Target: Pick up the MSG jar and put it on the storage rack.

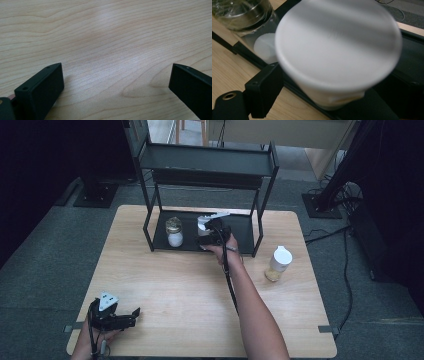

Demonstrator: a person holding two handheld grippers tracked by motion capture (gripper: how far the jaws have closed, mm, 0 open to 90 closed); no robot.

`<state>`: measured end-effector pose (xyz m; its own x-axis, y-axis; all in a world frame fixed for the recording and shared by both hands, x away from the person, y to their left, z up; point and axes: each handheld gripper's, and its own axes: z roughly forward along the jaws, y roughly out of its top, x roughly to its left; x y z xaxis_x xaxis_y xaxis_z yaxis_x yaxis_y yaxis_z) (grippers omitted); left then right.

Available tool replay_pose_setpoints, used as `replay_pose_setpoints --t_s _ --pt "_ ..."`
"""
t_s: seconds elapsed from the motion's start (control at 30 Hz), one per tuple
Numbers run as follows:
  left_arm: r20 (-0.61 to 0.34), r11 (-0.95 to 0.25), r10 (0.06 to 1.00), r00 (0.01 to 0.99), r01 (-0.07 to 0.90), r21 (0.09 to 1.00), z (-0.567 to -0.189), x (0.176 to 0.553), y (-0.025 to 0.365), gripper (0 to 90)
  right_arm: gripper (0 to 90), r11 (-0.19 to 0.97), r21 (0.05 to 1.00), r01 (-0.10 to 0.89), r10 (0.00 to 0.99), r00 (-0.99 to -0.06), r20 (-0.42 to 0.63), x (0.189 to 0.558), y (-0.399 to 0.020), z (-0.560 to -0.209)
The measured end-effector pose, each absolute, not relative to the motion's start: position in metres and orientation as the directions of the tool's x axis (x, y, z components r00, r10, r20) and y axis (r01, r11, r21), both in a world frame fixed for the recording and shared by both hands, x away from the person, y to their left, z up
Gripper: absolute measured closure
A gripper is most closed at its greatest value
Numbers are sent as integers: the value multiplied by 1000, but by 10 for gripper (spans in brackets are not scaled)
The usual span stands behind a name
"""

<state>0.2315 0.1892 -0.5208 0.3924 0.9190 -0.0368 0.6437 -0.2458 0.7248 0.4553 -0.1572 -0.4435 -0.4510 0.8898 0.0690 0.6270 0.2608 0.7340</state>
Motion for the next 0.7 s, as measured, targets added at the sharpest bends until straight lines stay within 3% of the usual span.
replay_pose_setpoints --t_s 0.7 --pt "-28 -255 918 395 644 722 -521 232 188 0 67 281 732 620 873 -483 74 418 -180 -475"
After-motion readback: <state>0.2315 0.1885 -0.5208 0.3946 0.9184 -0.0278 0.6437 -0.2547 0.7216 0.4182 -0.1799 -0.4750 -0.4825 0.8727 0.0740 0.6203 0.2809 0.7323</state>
